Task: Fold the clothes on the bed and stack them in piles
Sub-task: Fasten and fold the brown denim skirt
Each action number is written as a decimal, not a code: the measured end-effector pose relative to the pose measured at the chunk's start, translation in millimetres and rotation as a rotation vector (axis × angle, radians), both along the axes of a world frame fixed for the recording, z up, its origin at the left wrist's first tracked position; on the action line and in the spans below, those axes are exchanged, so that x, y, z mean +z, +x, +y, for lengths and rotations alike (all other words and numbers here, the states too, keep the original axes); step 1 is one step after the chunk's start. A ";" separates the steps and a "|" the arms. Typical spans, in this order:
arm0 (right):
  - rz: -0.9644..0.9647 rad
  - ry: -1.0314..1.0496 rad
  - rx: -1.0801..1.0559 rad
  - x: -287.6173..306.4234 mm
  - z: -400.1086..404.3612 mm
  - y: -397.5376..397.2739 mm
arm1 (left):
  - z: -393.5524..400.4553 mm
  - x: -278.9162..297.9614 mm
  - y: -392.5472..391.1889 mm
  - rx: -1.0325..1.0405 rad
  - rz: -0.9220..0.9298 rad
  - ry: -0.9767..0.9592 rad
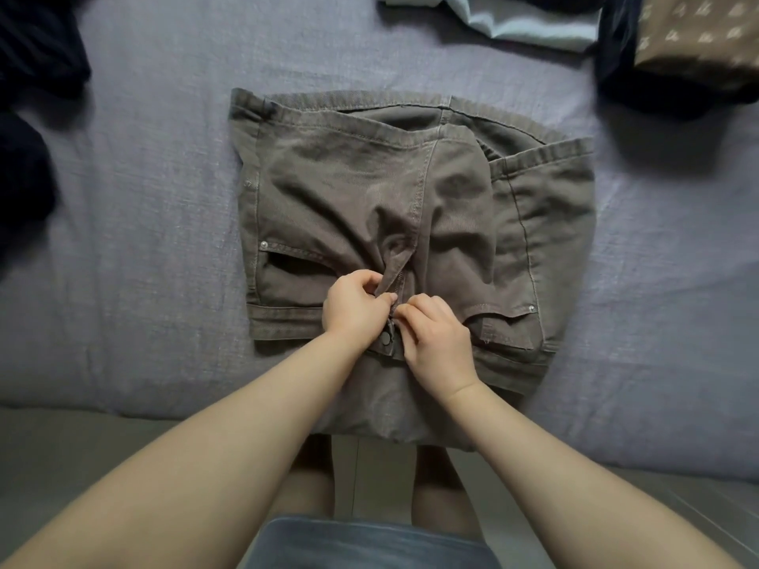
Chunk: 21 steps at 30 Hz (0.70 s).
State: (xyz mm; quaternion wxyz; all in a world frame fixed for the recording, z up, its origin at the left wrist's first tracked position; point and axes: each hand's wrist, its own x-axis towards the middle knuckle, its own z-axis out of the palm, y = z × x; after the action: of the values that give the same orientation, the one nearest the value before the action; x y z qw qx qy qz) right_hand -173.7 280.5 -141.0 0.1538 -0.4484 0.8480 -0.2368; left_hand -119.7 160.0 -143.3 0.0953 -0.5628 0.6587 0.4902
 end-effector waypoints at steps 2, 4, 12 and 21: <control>-0.003 0.010 0.010 0.2 0.0 -3.1 | 1.7 0.4 -0.8 0.034 0.006 0.008; -0.049 0.023 -0.001 1.6 0.1 -5.9 | 3.6 1.6 -2.5 0.057 0.003 0.016; -0.441 0.270 -0.171 17.3 -16.9 -28.2 | -1.1 11.5 15.6 0.071 0.224 0.117; -0.240 0.181 -0.166 24.4 -3.5 -20.8 | 45.5 17.1 73.9 -0.853 0.003 -0.462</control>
State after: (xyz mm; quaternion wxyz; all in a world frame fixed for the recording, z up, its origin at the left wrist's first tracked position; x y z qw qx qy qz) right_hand -194.5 277.0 -116.7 0.2736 -0.3298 0.8756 -0.2230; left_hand -45.8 205.5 -126.2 0.1594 -0.2486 0.9223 0.2493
